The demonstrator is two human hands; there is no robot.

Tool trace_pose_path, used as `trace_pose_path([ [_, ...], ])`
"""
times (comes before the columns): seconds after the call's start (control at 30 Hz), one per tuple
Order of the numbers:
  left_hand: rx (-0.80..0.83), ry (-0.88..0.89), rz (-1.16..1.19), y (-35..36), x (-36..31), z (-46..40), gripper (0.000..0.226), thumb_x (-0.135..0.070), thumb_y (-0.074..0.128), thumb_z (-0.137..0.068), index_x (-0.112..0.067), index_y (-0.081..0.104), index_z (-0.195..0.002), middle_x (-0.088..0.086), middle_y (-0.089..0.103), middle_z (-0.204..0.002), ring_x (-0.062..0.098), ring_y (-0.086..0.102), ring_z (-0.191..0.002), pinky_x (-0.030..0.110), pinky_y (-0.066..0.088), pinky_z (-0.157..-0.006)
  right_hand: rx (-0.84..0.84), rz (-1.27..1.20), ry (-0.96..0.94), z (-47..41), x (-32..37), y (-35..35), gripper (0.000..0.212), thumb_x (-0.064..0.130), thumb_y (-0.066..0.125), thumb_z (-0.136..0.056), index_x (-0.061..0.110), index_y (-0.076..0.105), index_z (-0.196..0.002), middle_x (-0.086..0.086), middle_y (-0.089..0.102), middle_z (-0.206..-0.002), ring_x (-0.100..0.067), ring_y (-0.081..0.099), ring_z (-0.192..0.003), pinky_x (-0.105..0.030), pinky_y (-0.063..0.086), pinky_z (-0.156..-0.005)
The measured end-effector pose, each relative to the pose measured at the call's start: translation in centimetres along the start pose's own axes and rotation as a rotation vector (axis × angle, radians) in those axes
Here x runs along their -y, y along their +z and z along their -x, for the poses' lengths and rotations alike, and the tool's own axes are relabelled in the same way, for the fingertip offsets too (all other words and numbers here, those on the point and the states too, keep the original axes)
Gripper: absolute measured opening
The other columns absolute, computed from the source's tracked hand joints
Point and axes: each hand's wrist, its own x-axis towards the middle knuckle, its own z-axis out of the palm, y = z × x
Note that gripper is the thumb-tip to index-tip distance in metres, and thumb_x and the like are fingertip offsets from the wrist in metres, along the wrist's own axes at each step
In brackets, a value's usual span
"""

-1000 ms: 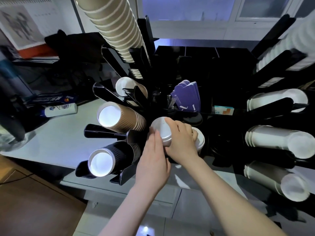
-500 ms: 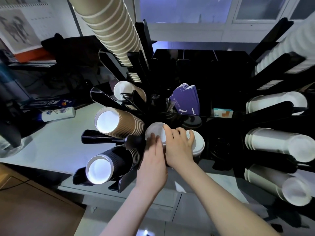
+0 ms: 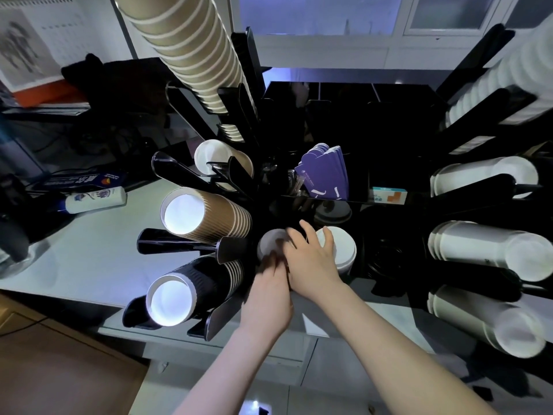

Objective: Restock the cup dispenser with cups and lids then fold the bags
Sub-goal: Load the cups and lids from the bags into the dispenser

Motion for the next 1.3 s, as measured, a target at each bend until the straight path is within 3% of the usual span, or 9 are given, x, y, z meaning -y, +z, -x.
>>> trace_pose_path([
  [0.17,-0.015,-0.036,-0.133,0.2,0.0,-0.6,0.063,-0.009,0.039,-0.091,-0.007,0.017,-0.149,0.012,0.023,-0.153,0.023,0.026,-0.139,0.029,0.021,-0.114,0.007,0.024,-0.028,0.1,0.3,-0.7,0.039,0.024,0.048,-0.090,0.027,0.053,-0.128,0.003,0.044,-0.137,-0.027,0.018,-0.141,-0.056,-0.016,-0.105],
  [0.37,-0.021,-0.069,-0.244,0.4,0.1,-0.7,0.067,-0.012,0.035,-0.091,-0.004,0.006,-0.151,0.015,0.012,-0.156,0.025,0.019,-0.141,0.029,0.014,-0.117,0.082,0.044,-0.069,-0.4,0.6,-1.3,0.037,0.025,0.041,-0.095,0.029,0.049,-0.131,0.004,0.046,-0.135,-0.021,0.031,-0.132,-0.057,-0.040,-0.086],
  [0.5,0.016,-0.081,-0.265,-0.1,0.2,-1.6,0.067,-0.017,0.035,-0.095,-0.005,0.000,-0.151,0.018,0.008,-0.157,0.026,0.018,-0.143,0.031,0.014,-0.117,0.134,0.055,-0.042,-1.3,1.0,-2.0,0.036,0.019,0.042,-0.091,0.024,0.054,-0.124,0.003,0.056,-0.120,-0.022,0.042,-0.119,-0.062,-0.041,-0.079],
  [0.63,0.042,-0.094,-0.275,-0.4,0.1,-1.4,0.065,-0.017,0.034,-0.096,-0.007,0.001,-0.151,0.018,0.009,-0.156,0.027,0.020,-0.141,0.032,0.016,-0.116,0.152,0.033,-0.014,-1.6,0.8,-2.8,0.025,0.017,0.049,-0.085,0.025,0.065,-0.103,0.007,0.060,-0.099,-0.022,0.044,-0.114,-0.066,-0.032,-0.090],
  [0.77,0.017,-0.070,-0.281,-0.2,0.6,-0.9,0.065,-0.017,0.035,-0.095,-0.010,0.004,-0.151,0.014,0.006,-0.158,0.022,0.007,-0.146,0.033,0.011,-0.119,0.140,-0.024,-0.032,-0.7,0.6,-2.6,0.032,0.026,0.054,-0.083,0.026,0.063,-0.114,0.006,0.054,-0.124,-0.023,0.028,-0.134,-0.071,-0.019,-0.101],
  [0.9,-0.066,-0.040,-0.229,-0.2,0.5,-0.3,0.072,-0.017,0.040,-0.089,-0.015,0.004,-0.151,0.008,0.005,-0.158,0.024,0.004,-0.146,0.035,0.016,-0.117,0.046,-0.120,0.010,1.5,-0.8,-2.6,0.058,0.036,0.053,-0.087,0.026,0.038,-0.142,0.005,0.019,-0.158,-0.018,-0.002,-0.148,-0.063,-0.019,-0.104],
  [1.07,0.013,0.013,-0.225,0.4,0.4,-0.5,0.079,-0.019,0.049,-0.091,-0.021,0.000,-0.152,0.008,-0.006,-0.161,0.026,-0.007,-0.148,0.041,0.007,-0.118,0.047,-0.092,0.260,5.2,-3.8,-2.3,0.067,0.045,0.046,-0.091,0.025,0.020,-0.150,0.002,0.009,-0.161,-0.018,-0.003,-0.148,-0.062,-0.007,-0.112],
  [1.2,0.061,0.020,-0.223,0.9,0.2,-0.8,0.082,-0.024,0.052,-0.091,-0.023,-0.003,-0.152,0.010,-0.007,-0.161,0.026,-0.010,-0.147,0.046,0.003,-0.118,0.195,-0.048,0.254,5.9,-4.4,-1.2,0.085,0.051,0.048,-0.090,0.027,-0.005,-0.153,0.002,-0.010,-0.162,-0.019,-0.014,-0.147,-0.069,-0.010,-0.107],
  [1.3,0.063,0.010,-0.240,1.2,0.0,-0.9,0.080,-0.028,0.050,-0.092,-0.024,-0.002,-0.152,0.009,-0.003,-0.161,0.027,-0.007,-0.148,0.048,0.002,-0.117,0.168,-0.037,0.238,5.8,-4.8,-0.9,0.085,0.048,0.052,-0.090,0.030,-0.002,-0.153,0.005,-0.007,-0.162,-0.018,-0.013,-0.148,-0.070,-0.009,-0.106],
])
